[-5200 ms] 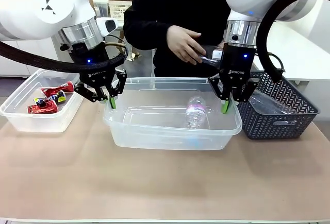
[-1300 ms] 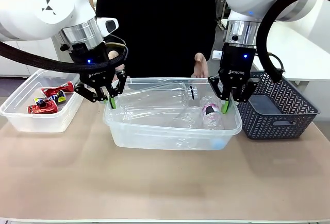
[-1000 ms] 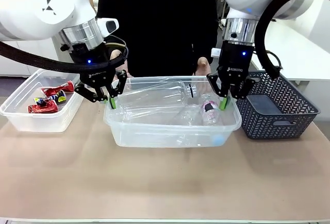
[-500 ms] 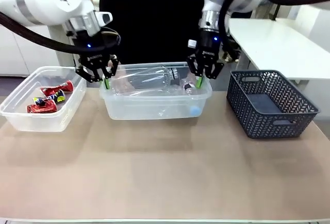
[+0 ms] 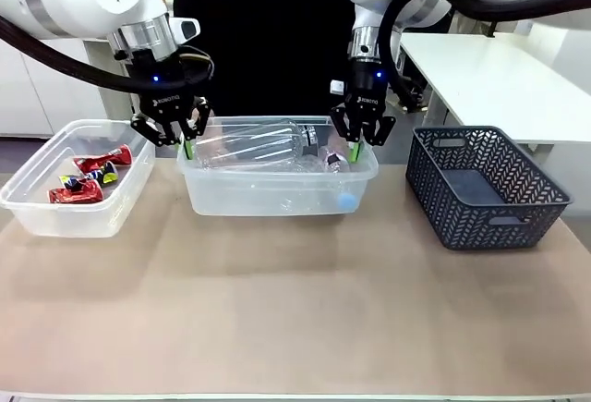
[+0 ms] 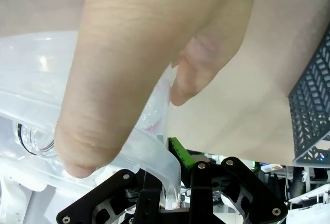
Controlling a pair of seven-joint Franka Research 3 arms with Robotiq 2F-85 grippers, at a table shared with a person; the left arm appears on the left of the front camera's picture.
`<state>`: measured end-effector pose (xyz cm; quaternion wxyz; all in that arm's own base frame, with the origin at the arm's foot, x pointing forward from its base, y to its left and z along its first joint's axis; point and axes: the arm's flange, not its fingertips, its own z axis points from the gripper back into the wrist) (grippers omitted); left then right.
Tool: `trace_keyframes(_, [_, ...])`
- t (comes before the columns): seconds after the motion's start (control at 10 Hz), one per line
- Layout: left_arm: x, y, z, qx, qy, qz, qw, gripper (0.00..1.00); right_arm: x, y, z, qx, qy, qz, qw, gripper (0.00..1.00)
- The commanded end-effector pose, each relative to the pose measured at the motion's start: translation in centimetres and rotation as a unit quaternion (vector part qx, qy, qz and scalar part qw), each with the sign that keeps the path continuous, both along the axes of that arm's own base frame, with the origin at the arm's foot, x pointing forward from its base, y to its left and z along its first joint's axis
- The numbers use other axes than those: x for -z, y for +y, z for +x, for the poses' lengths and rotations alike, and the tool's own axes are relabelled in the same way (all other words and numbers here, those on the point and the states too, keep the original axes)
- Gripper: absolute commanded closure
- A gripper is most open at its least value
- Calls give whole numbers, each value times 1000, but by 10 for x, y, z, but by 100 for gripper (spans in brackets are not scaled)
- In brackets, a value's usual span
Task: Sort the waste into each basket.
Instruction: Offer the picked Organizing box to the human, then release the Organizing box you were holding.
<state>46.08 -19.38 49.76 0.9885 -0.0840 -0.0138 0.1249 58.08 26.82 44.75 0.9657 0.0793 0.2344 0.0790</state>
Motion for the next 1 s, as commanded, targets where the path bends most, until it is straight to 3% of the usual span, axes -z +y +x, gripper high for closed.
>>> trace_keyframes(0.0, [4,-2,-2,-13,-7,-13,1000,93,-3,7,-3,1,-7,10,1000,95])
trace_keyframes(0.5, [3,0,0,0,2,0,1000,93,0,0,0,0,-1,-1,1000,95])
trace_keyframes(0.6, [-9,-7,1,23,-12,-12,1000,35,-11,-26,-18,39,-35,12,999,48])
trace_keyframes(0.7, [-21,-12,-1,31,-39,-14,999,35,-24,-46,-39,74,-90,38,992,40])
trace_keyframes(0.8, [-30,-12,-6,33,-59,-18,998,0,-33,-60,-57,89,-126,66,986,0])
trace_keyframes(0.9, [-38,-7,-14,32,-76,-20,996,30,-42,-74,-73,105,-149,86,979,0])
